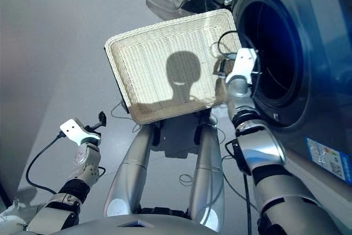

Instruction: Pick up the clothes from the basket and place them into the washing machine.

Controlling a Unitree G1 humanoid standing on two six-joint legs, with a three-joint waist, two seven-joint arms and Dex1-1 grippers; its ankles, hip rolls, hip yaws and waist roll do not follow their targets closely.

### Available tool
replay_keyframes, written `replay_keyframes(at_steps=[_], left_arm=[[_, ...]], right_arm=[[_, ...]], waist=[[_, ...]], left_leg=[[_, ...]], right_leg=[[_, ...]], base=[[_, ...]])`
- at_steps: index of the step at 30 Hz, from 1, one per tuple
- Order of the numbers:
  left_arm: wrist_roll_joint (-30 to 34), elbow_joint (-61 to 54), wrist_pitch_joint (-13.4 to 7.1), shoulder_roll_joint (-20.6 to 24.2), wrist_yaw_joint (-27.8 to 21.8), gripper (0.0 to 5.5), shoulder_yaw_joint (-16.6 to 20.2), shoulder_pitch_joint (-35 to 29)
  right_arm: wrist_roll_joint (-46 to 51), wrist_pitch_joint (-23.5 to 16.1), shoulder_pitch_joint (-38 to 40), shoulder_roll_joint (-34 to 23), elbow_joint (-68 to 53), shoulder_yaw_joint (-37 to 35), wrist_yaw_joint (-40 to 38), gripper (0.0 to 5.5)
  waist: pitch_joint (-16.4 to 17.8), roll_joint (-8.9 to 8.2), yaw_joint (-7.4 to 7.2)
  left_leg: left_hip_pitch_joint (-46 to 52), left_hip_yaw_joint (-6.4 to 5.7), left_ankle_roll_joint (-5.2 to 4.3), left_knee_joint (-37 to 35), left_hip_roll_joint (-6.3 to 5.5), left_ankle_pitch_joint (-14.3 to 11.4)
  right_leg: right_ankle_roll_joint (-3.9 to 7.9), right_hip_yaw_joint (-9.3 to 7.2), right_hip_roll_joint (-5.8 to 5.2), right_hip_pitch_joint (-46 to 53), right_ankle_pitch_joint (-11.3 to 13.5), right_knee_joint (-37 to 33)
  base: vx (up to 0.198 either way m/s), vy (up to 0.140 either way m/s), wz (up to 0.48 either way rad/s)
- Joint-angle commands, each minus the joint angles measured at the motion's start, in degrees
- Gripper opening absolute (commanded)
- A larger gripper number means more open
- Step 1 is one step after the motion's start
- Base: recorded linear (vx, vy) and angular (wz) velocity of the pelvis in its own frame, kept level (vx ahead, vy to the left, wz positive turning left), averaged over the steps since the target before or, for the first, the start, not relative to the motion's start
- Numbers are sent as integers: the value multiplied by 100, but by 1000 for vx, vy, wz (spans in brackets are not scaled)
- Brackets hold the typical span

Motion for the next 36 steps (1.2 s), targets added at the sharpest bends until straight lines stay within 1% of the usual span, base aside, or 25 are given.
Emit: replay_keyframes(at_steps=[1,4,5,9,10,11,12,13,14,16,19,21,22,23,25,29,32,33,35,36], left_arm=[[275,362,-237,45,-4,550,184,27],[675,644,-217,18,-25,550,124,74],[763,732,-204,2,-23,550,127,89],[1126,936,-218,-71,-86,550,85,259],[1127,935,-218,-71,-85,550,84,263],[1427,1130,-220,-114,-38,550,66,327],[1502,1192,-208,-128,-31,550,61,347],[1622,1244,-208,-131,-10,550,57,382],[1673,1268,-208,-142,-19,550,68,419],[1850,1409,-144,-135,-111,550,53,531],[2282,1605,-55,-121,-139,550,4,712],[2467,1769,23,-146,-183,550,27,849],[2541,1802,25,-149,-160,550,38,915],[2633,1833,46,-166,-211,550,27,970],[2712,1879,86,-207,-312,550,20,1054],[2948,1952,132,-250,-405,550,4,1204],[2929,1968,212,-308,-421,550,45,1285],[3007,2003,219,-315,-412,550,31,1278],[3214,2074,232,-333,-395,550,9,1311],[3256,2094,254,-341,-393,550,17,1334]], right_arm=[[62,-433,286,-176,-277,4,118,550],[-2,-427,777,54,-238,-85,150,550],[12,-434,939,150,-235,-134,151,550],[-45,-427,1751,529,-261,-192,243,550],[-47,-426,1756,531,-265,-191,240,550],[-125,-425,2152,633,-250,-227,270,550],[-183,-415,2303,675,-278,-198,269,550],[-243,-408,2489,736,-301,-203,248,550],[-260,-399,2654,774,-299,-231,244,550],[-402,-368,2963,790,-328,-184,337,550],[-583,-313,3473,760,-496,-186,494,550],[-827,-264,3754,721,-492,-144,546,550],[-989,-233,3849,713,-526,-101,548,550],[-1249,-202,3956,693,-492,-29,525,550],[-1419,-127,4117,685,-351,-79,538,550],[-1818,-20,4403,702,-77,-72,579,550],[-2009,20,4533,678,-102,-96,508,550],[-1996,27,4557,686,-85,-111,516,550],[-2008,48,4672,704,15,-167,536,550],[-1992,52,4709,713,50,-200,546,550]], waist=[[-264,156,132],[-348,81,104],[-353,43,80],[-467,-69,37],[-461,-69,38],[-517,-114,11],[-542,-137,5],[-589,-167,-12],[-628,-186,-19],[-691,-231,-40],[-809,-308,-98],[-905,-340,-115],[-980,-355,-125],[-1016,-353,-127],[-1137,-358,-134],[-1396,-359,-125],[-1529,-313,-124],[-1564,-313,-134],[-1642,-322,-125],[-1679,-328,-118]], left_leg=[[256,168,-23,-859,-10,449],[576,166,-44,-1108,29,498],[631,196,-32,-1209,14,684],[1194,221,-86,-1622,83,772],[1208,221,-86,-1631,83,776],[1555,243,-122,-1921,126,848],[1692,238,-134,-2032,128,877],[1871,258,-154,-2155,146,904],[2054,261,-155,-2250,161,911],[2373,274,-162,-2359,178,915],[2848,301,-181,-2516,199,903],[3155,320,-185,-2655,218,916],[3247,316,-180,-2714,217,937],[3401,324,-182,-2792,218,952],[3596,341,-198,-2895,210,973],[3948,318,-239,-3055,200,1008],[4119,295,-287,-3296,215,1161],[4155,317,-298,-3326,228,1167],[4296,361,-287,-3290,244,1117],[4355,360,-281,-3264,242,1090]], right_leg=[[103,-349,141,247,358,-442],[122,-358,162,546,418,-692],[78,-383,140,633,607,-867],[113,-429,122,1205,696,-1279],[113,-429,123,1218,699,-1286],[140,-453,125,1529,750,-1535],[147,-456,140,1666,761,-1621],[160,-486,146,1828,769,-1715],[172,-485,155,1979,774,-1782],[185,-496,168,2317,773,-1880],[200,-504,199,2790,773,-2069],[215,-493,229,3099,758,-2175],[217,-487,243,3183,749,-2207],[218,-487,262,3324,726,-2221],[229,-504,292,3578,698,-2310],[262,-526,364,4115,667,-2635],[269,-556,437,4306,633,-2724],[270,-557,452,4371,620,-2763],[268,-559,471,4566,604,-2821],[266,-547,474,4634,601,-2821]], base=[[0,0,0],[-21,10,-1],[-51,19,-25],[13,0,-11],[0,0,0],[0,0,0],[63,-12,-77],[63,-8,-46],[71,-7,-27],[60,-14,-39],[62,-10,-34],[60,-6,-68],[55,-10,-75],[55,-12,-86],[0,0,0],[55,-37,-21],[0,0,0],[0,0,0],[41,-23,10],[72,-44,38]])
